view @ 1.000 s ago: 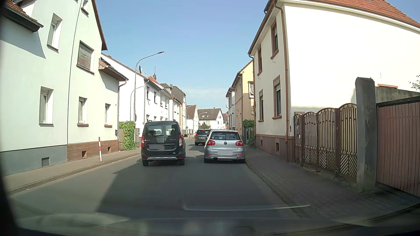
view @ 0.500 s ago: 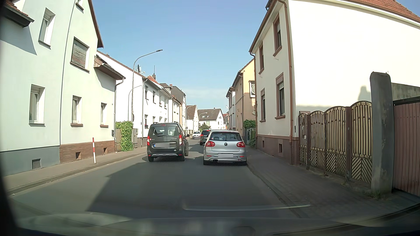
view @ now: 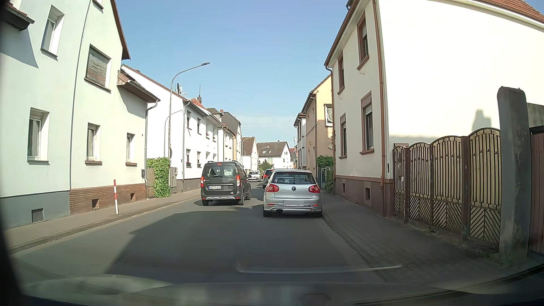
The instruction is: Follow the waypoints while adhering to traffic rules and regulations
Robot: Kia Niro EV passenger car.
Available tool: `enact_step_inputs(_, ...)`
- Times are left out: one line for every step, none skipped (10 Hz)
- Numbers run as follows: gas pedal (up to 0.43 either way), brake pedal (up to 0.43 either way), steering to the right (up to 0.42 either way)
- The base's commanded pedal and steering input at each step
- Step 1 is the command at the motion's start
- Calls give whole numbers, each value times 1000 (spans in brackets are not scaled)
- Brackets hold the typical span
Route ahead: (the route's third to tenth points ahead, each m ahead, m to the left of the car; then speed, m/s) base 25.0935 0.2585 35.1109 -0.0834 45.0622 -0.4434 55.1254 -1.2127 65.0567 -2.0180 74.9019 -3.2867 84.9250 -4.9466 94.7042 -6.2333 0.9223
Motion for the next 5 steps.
enact_step_inputs(0,177,-16)
enact_step_inputs(0,177,-15)
enact_step_inputs(0,177,-15)
enact_step_inputs(0,177,-15)
enact_step_inputs(0,177,-14)
